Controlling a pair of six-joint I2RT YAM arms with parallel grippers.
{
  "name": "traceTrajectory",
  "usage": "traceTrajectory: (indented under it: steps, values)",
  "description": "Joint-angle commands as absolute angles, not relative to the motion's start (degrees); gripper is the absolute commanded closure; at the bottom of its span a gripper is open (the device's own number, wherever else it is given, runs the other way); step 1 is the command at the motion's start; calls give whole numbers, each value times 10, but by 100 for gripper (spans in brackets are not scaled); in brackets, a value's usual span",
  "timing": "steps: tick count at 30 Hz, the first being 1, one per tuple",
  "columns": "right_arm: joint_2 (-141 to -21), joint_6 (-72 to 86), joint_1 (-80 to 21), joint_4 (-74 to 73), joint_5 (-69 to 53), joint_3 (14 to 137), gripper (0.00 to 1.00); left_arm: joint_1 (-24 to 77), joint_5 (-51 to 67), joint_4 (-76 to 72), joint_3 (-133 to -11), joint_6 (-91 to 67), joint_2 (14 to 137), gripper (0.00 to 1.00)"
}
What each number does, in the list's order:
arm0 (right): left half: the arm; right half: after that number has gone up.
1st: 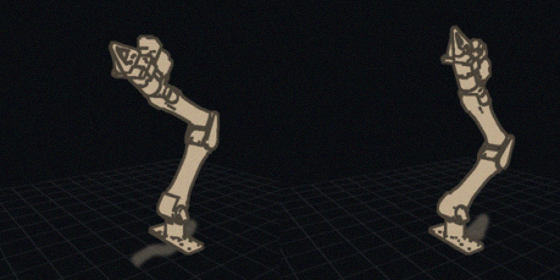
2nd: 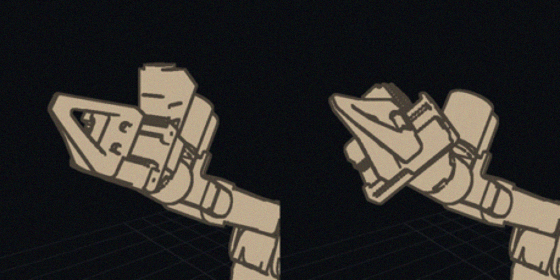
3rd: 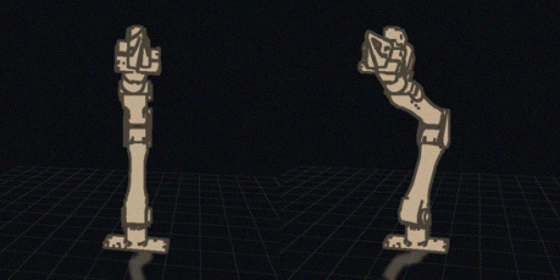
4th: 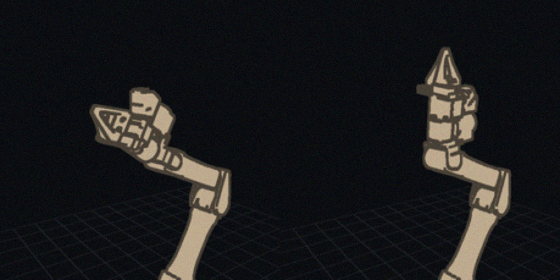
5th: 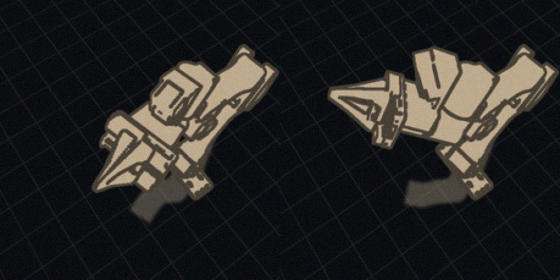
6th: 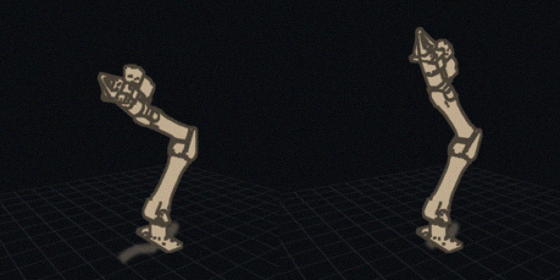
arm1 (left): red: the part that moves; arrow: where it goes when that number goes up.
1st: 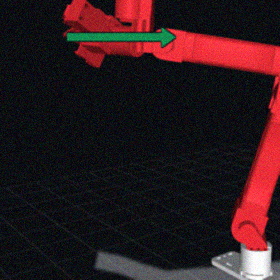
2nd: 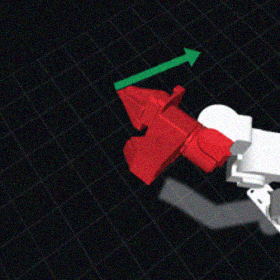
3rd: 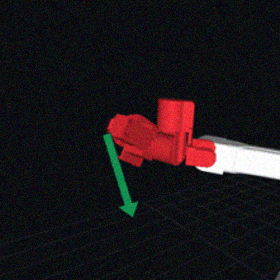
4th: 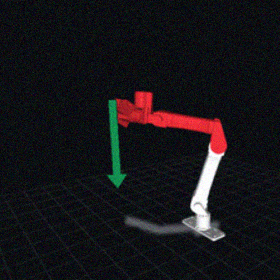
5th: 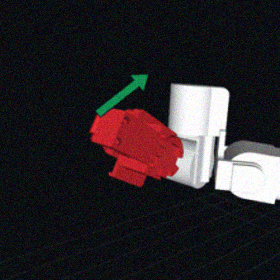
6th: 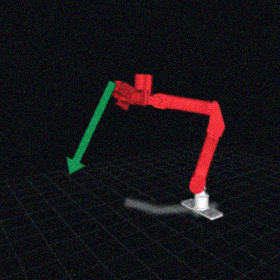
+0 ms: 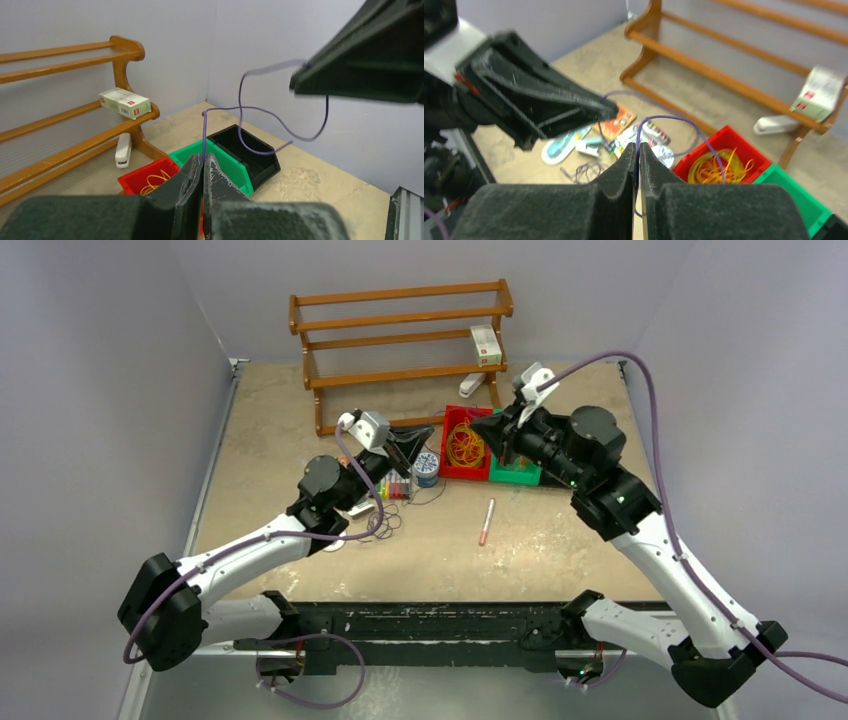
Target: Untangle the cables
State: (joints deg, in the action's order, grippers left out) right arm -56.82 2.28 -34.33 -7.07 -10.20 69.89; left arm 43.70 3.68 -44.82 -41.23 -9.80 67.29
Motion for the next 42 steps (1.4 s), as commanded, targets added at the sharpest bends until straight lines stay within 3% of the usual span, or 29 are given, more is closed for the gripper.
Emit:
traceTrajectory:
  steps: [1, 10, 27, 42]
  values:
    - [-564, 18, -342, -78, -166, 657, 93, 440, 20, -430, -447, -83, 665, 100]
    - [-582, 10, -342, 52, -306, 566, 90, 440, 43, -407, -473, -80, 671, 100]
    - [-584, 7, -343, 148, -234, 493, 74, 440, 87, -384, -497, -101, 673, 100]
    - [-568, 0, -342, 140, -204, 495, 62, 440, 85, -383, -494, -102, 673, 100]
